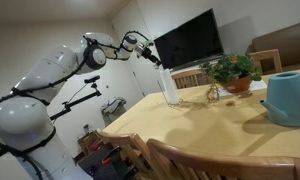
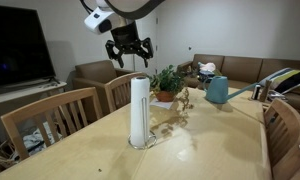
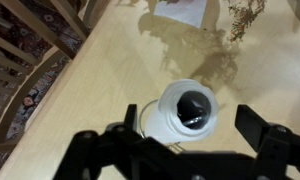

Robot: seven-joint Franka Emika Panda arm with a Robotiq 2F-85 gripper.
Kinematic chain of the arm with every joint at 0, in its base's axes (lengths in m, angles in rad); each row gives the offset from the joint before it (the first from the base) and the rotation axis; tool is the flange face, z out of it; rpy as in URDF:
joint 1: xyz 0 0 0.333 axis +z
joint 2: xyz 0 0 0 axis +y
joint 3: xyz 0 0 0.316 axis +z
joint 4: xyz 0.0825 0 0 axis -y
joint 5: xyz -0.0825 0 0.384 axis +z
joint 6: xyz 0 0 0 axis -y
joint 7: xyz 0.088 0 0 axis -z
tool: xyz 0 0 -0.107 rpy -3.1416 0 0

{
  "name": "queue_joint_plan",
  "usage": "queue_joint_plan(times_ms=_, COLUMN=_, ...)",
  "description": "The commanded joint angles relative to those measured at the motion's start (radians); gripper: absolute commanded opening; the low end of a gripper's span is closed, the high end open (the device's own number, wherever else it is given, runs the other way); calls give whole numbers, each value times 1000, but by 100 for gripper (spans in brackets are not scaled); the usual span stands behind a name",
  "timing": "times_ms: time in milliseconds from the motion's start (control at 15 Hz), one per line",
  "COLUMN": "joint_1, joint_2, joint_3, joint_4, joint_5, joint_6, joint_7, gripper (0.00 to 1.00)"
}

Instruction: Take the paper towel roll off the stand

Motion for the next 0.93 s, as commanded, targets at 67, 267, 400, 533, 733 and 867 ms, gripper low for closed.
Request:
queue_joint_plan(times_ms=67, joint_1=-71, joint_2=-40, joint_3=45, joint_4=-103, joint_5=11, joint_6=238, joint_7=-110, gripper=100)
queue_joint_plan(times_ms=267, joint_1=-151, joint_2=-44, joint_3=114, joint_4=-170, joint_5=61, joint_6=418, joint_7=-211, gripper=100)
queue_joint_plan(times_ms=400, joint_1=-200, joint_2=-54, joint_3=155, joint_4=-221, joint_5=89, joint_6=484, joint_7=-263, gripper=100)
queue_joint_plan(times_ms=533, joint_1=-240, joint_2=-69, joint_3=190, joint_4=-267, joint_5=113, joint_6=506, joint_7=-295, gripper=100)
queue_joint_plan(times_ms=733, joint_1=-270, joint_2=-97, joint_3=219, joint_4=-315, joint_5=114, joint_6=482, joint_7=-290, gripper=100)
queue_joint_plan(times_ms=867, joint_1=-273, joint_2=-123, joint_3=219, joint_4=-346, joint_5=100, joint_6=461, joint_7=-271, gripper=100)
